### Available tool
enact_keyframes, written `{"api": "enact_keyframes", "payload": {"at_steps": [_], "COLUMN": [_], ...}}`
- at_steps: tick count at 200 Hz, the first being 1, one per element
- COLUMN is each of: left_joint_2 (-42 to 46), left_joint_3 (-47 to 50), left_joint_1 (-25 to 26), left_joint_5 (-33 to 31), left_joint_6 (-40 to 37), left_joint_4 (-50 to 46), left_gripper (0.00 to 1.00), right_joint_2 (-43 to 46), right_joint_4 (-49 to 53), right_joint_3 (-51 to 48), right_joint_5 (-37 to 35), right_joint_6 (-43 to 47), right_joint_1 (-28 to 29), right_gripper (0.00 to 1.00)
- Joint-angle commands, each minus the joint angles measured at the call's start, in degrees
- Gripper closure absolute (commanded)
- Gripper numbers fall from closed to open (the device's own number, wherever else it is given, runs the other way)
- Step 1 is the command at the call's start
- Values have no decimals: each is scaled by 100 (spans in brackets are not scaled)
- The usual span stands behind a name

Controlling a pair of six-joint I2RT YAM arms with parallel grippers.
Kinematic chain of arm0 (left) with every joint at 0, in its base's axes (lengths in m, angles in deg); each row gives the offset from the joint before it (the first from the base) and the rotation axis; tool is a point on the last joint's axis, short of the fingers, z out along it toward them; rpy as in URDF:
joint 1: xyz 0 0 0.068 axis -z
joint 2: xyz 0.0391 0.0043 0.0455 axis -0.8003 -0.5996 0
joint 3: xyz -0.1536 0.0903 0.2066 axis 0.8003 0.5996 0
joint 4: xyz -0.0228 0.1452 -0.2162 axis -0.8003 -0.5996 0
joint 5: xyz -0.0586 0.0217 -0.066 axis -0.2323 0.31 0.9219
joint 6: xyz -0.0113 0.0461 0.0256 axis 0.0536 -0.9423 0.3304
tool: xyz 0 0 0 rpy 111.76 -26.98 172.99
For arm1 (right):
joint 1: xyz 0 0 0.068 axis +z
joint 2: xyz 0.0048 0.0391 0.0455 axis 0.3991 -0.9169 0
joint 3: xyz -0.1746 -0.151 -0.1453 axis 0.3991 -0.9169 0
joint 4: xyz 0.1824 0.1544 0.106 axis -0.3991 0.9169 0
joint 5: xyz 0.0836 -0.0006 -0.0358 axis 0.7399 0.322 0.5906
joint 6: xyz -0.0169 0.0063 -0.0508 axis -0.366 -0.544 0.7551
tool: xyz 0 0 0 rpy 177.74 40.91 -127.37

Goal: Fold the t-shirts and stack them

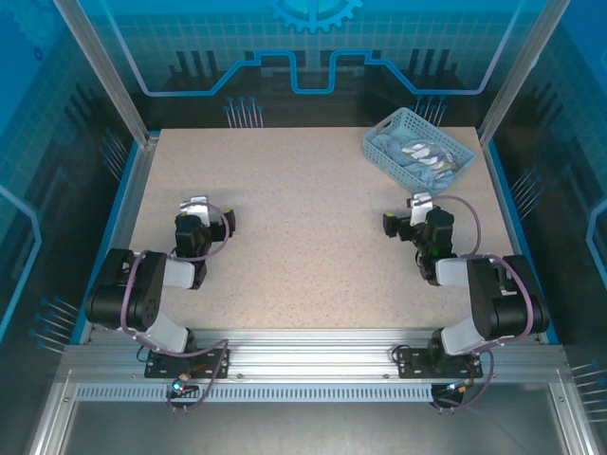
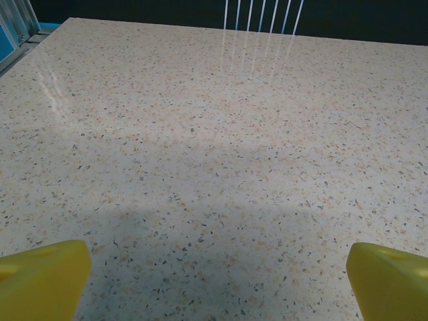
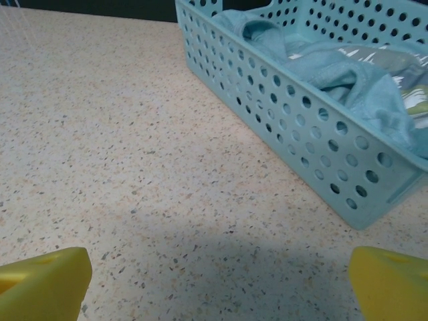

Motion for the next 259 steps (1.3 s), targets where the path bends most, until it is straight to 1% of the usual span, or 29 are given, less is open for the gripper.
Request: {"api": "enact_keyframes", "payload": {"at_steps": [1, 18, 33, 44, 56, 64, 69, 74, 77, 80, 86, 89, 92, 98, 102, 110, 111, 114, 120, 126, 137, 150, 164, 180, 198, 211, 227, 247, 259], "left_joint_2": [122, 516, 1096, 1635, 2155, 2389, 2467, 2520, 2559, 2601, 2621, 2593, 2529, 2386, 2266, 1961, 1903, 1774, 1471, 1207, 798, 580, 424, 288, 255, 263, 287, 375, 429], "left_joint_3": [72, 187, 104, -83, -325, -613, -849, -1180, -1443, -1733, -2301, -2512, -2679, -2948, -3116, -3501, -3550, -3737, -4125, -4585, -5191, -5508, -5663, -5666, -5500, -5358, -5217, -5054, -4989], "left_joint_1": [-9, 64, 243, 386, 499, 587, 613, 608, 606, 590, 576, 575, 564, 488, 391, 164, 150, 115, 141, 240, 453, 694, 916, 1142, 1387, 1533, 1725, 1929, 1996], "left_joint_5": [-120, -369, -677, -947, -1079, -1279, -1508, -1668, -1647, -1589, -1373, -1405, -1472, -1453, -1206, -405, -324, -73, 207, 310, 447, 536, 709, 978, 1180, 1379, 1519, 1563, 1595], "left_joint_6": [24, 11, -130, -167, -256, -269, -1, 499, 869, 1266, 1860, 2151, 2441, 3136, 3558, 4057, 4088, 4162, 4170, 4117, 3888, 3703, 3626, 3584, 3630, 3717, 3750, 3768, 3792], "left_joint_4": [250, 154, -450, -1073, -1315, -1505, -1662, -2072, -2545, -3231, -4573, -4964, -5189, -5461, -5651, -5914, -5948, -6057, -6349, -6774, -7317, -7541, -7649, -7714, -7663, -7590, -7551, -7501, -7486], "left_gripper": [1, 1, 1, 1, 1, 1, 1, 1, 1, 1, 1, 1, 1, 1, 1, 1, 1, 1, 1, 1, 1, 1, 1, 1, 2, 6, 11, 13, 13], "right_joint_2": [177, 536, 1104, 1745, 2489, 2874, 3051, 3214, 3316, 3397, 3510, 3528, 3526, 3381, 3200, 2784, 2659, 2447, 2054, 1671, 1200, 671, -24, -589, -1241, -1834, -2496, -2991, -3279], "right_joint_4": [-425, -211, 366, 950, 1638, 2343, 2929, 4006, 4570, 5063, 5270, 5229, 5098, 5001, 5210, 6015, 6299, 6664, 7321, 7849, 8315, 8789, 9492, 9533, 9525, 9709, 9914, 9747, 9736], "right_joint_3": [-267, -297, -217, -51, 349, 846, 1214, 1618, 1863, 2053, 2205, 2225, 2224, 2322, 2516, 3143, 3315, 3608, 4171, 4642, 5211, 5745, 6520, 6882, 7333, 7833, 8387, 8672, 8857], "right_joint_5": [-217, -218, -469, -783, -1229, -1500, -1657, -1835, -1865, -1925, -1846, -1584, -1090, -220, 66, 10, -60, -170, -434, -717, -1054, -1334, -1444, -1201, -883, -606, -467, -280, -146], "right_joint_6": [-70, -45, -26, 11, -20, -381, -950, -1784, -2209, -2587, -3054, -3144, -3193, -3400, -3564, -3732, -3722, -3690, -3618, -3563, -3476, -3488, -3595, -3586, -3607, -3572, -3537, -3519, -3528], "right_joint_1": [-32, -19, 74, 216, 432, 496, 459, 391, 345, 285, 92, -64, -287, -705, -857, -926, -910, -868, -772, -670, -538, -465, -472, -529, -635, -701, -716, -726, -735], "right_gripper": [0, 0, 0, 0, 0, 0, 0, 0, 0, 0, 0, 0, 0, 0, 0, 0, 0, 0, 0, 0, 0, 0, 0, 0, 10, 16, 22, 32, 34]}}
